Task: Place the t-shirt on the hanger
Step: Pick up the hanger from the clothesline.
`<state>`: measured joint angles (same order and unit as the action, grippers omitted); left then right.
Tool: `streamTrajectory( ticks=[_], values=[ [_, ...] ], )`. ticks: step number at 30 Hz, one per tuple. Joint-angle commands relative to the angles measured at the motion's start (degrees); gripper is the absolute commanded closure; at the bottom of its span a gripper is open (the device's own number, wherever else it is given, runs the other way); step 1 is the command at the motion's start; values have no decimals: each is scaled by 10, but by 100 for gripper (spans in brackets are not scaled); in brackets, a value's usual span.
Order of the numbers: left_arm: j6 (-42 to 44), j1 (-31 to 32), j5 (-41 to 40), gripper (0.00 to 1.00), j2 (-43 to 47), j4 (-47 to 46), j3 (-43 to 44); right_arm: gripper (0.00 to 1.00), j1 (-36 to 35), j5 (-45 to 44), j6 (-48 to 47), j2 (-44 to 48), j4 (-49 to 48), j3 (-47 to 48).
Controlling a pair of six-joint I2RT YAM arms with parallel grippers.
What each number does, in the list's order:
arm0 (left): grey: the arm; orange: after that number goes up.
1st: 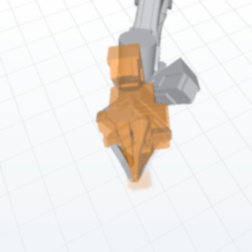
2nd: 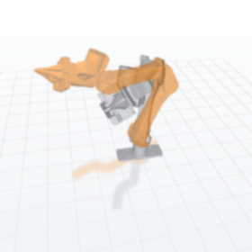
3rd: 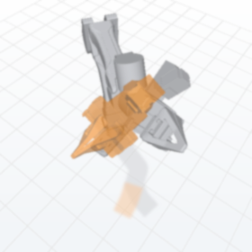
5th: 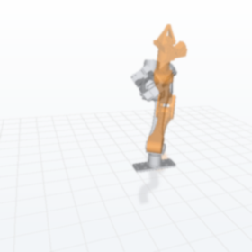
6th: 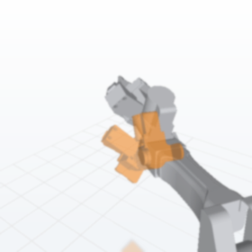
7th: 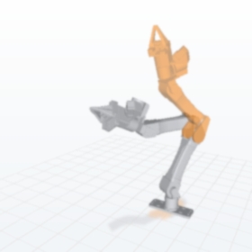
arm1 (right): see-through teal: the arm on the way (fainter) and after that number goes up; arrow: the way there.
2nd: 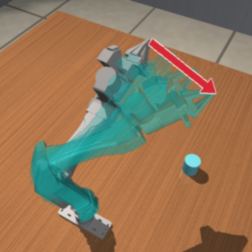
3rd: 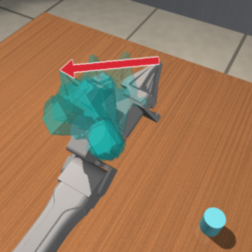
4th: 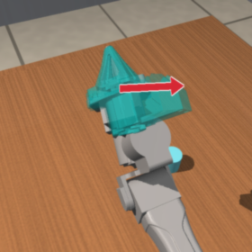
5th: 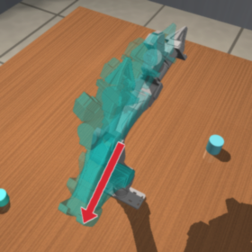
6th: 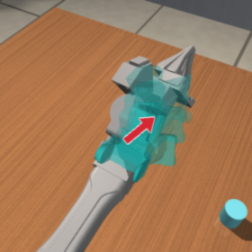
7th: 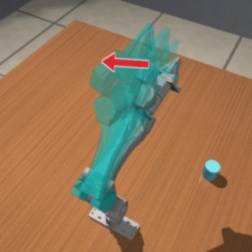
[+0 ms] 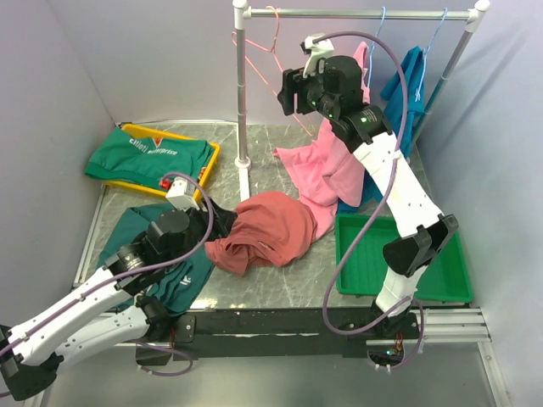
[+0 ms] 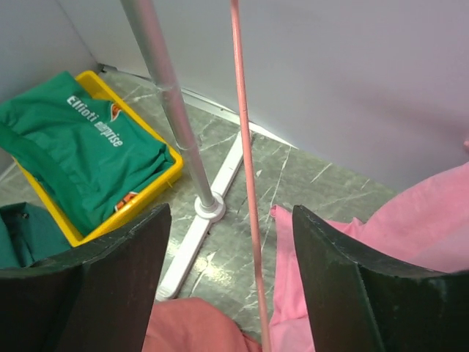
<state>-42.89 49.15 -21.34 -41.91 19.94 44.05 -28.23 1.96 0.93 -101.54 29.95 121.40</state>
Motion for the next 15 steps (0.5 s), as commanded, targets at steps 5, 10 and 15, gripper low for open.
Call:
streamTrajectory(
  ticks=[5,10,15],
  values=[
    [4,-3,-8,37,11,-2,16,38,8,44,-15,-61,20,65],
    [2,-3,-5,37,24,8,14,46,6,24,-10,-67,-3,53],
    [-3,-3,-6,38,40,16,16,78,7,-12,10,-50,-27,45]
  ],
)
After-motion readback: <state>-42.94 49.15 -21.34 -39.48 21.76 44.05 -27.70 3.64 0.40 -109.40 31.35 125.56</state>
